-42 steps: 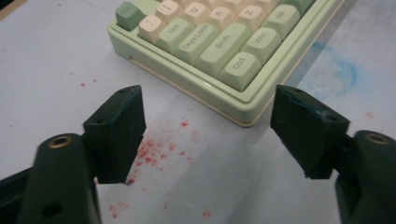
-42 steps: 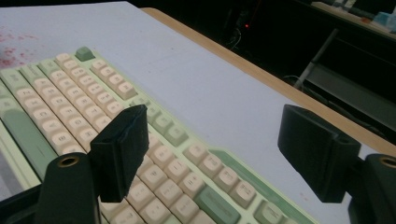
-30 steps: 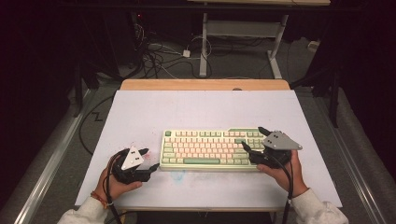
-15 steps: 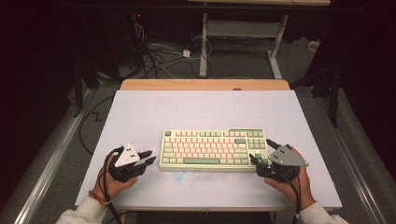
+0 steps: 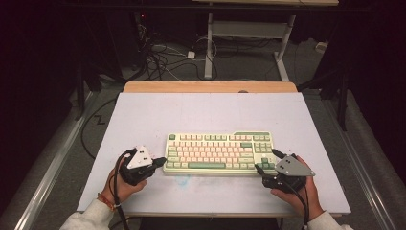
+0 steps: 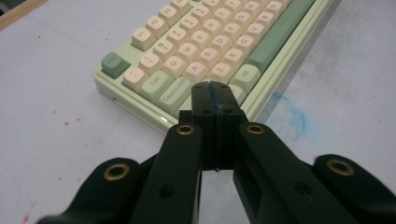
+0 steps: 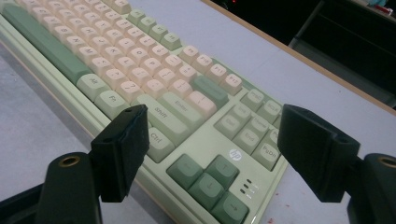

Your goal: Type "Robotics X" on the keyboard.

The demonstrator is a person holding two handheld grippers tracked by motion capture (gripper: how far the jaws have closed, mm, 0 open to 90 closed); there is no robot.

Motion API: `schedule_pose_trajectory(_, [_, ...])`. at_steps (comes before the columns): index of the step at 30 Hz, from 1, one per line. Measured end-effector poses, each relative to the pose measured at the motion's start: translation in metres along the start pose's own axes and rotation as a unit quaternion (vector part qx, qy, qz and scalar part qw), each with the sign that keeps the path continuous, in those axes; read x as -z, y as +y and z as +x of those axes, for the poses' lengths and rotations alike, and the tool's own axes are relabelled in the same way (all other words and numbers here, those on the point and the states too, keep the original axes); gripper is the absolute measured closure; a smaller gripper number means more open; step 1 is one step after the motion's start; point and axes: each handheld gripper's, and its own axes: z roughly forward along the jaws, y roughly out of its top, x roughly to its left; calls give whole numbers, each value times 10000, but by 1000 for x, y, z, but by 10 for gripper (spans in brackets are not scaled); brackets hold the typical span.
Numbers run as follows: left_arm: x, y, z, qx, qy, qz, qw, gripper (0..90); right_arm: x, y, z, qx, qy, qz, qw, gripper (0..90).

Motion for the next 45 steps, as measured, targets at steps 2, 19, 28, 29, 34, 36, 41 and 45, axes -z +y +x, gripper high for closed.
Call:
schedule_pose_trajectory(2, [-4,5,0,-14,-59,-2,10000,876,1,-1,0,16,-5,9,10000,253])
schedule_pose_trajectory(19, [-36,50,-8,-163,-287,262,9991,877,6,-7,0,-237,69,34,9997,257])
schedule_pose_trajectory(28, [-55,64,-9,-384,-434,505,9970,876,-3,-7,3,-156,205,172,9995,260])
schedule_pose_trajectory(29, [-57,65,-8,-347,-446,497,9972,876,-3,-7,3,-212,222,152,9994,261])
schedule_pose_trajectory(34, [-63,66,-10,-428,-455,614,9962,876,-2,-7,5,-29,162,180,9997,260])
schedule_pose_trajectory(36, [-63,68,-11,-454,-433,631,9960,876,-1,-7,4,-47,133,170,9998,260])
schedule_pose_trajectory(41, [-62,72,-11,-450,-446,585,9963,876,-2,-7,5,-97,160,191,9996,260])
schedule_pose_trajectory(45, [-62,71,-11,-443,-448,634,9960,876,-2,-7,6,-31,141,215,9997,260])
